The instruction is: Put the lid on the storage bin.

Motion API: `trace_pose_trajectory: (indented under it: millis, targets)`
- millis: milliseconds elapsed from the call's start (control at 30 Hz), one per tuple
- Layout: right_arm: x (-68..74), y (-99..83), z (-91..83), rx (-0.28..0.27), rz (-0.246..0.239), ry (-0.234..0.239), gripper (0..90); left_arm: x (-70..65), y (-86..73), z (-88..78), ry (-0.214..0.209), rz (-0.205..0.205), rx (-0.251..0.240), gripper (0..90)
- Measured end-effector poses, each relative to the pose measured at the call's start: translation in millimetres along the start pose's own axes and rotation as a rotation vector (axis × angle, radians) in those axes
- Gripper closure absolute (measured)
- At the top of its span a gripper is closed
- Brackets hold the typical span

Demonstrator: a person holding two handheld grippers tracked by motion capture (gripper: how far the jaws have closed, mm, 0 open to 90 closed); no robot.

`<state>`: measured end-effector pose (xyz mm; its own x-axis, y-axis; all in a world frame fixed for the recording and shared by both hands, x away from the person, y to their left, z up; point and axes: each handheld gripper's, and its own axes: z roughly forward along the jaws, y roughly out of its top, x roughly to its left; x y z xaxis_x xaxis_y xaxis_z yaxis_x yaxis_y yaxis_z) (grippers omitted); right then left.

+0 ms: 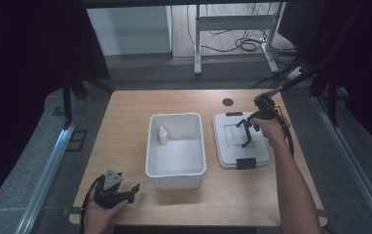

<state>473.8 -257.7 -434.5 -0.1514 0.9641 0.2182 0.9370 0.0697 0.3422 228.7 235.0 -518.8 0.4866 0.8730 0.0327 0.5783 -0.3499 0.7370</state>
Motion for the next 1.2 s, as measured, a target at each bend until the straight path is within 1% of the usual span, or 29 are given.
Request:
trace_pose_trajectory:
  millis: [33,67,100,133,200,267,367,467,500,533,567,633,667,767,967,1000,1067,1200]
  targets:
    - [-2.4,0.0,4.7,0.017,-0.002,-0.002,62.0,-0.8,0.2,0.5,-0.001,0.003,0.003,20.9]
    - [-2.4,0.0,4.7,0.017,-0.002,-0.002,62.0,-0.8,0.2,0.5,-0.001,0.003,0.003,20.9]
    - [-3.7,-0.1,9.5,0.031,0.007,0.002,63.9,-1.8,0.5,0.6,-0.002,0.011,0.006,20.9]
    - [-4.3,-0.1,11.8,0.039,0.005,0.004,64.3,-2.5,0.7,0.5,-0.002,0.013,0.008,21.0]
    - [-4.4,-0.1,14.2,0.046,0.005,0.004,65.0,-3.4,0.8,0.8,-0.003,0.011,0.005,20.9]
    - [-4.3,0.2,20.1,0.071,0.01,0.011,68.9,-4.9,1.0,1.0,-0.005,0.021,0.005,21.0]
    - [-4.0,0.1,23.9,0.08,0.006,0.014,73.0,-5.4,0.9,1.5,-0.003,0.027,0.008,21.1]
    - [-3.2,-0.1,25.9,0.086,0.007,0.022,74.7,-5.9,0.3,2.6,-0.006,0.028,0.012,21.2]
    - [-2.8,-0.7,28.0,0.091,0.008,0.022,78.1,-6.2,0.3,3.0,-0.007,0.031,0.013,21.3]
    - [-3.1,-1.2,28.8,0.092,0.02,0.026,79.9,-6.6,0.5,2.9,-0.007,0.033,0.014,21.3]
    - [-3.1,-1.2,28.8,0.092,0.02,0.026,79.9,-6.6,0.5,2.9,-0.007,0.033,0.014,21.2]
    - [-3.3,-1.9,29.6,0.087,0.05,0.04,82.9,-7.6,1.0,2.5,-0.007,0.039,0.012,21.3]
    - [-3.3,-2.1,29.5,0.083,0.054,0.045,83.5,-7.6,1.0,2.5,-0.007,0.039,0.012,21.3]
    - [-1.4,-2.1,28.1,0.079,0.085,0.056,84.9,-8.4,0.6,3.5,-0.011,0.048,0.017,21.3]
    - [1.0,-2.0,25.7,0.078,0.072,0.038,85.3,-9.1,0.5,4.2,-0.016,0.055,0.018,21.4]
    - [0.9,-2.4,25.3,0.076,0.062,0.031,85.4,-9.1,0.5,4.2,-0.016,0.055,0.018,21.4]
    - [1.1,-2.9,23.4,0.072,0.064,0.033,85.4,-8.9,0.5,4.1,-0.016,0.055,0.017,21.4]
    - [2.6,-4.1,13.5,0.041,0.065,0.03,85.4,-8.8,0.4,4.0,-0.008,0.057,0.013,21.1]
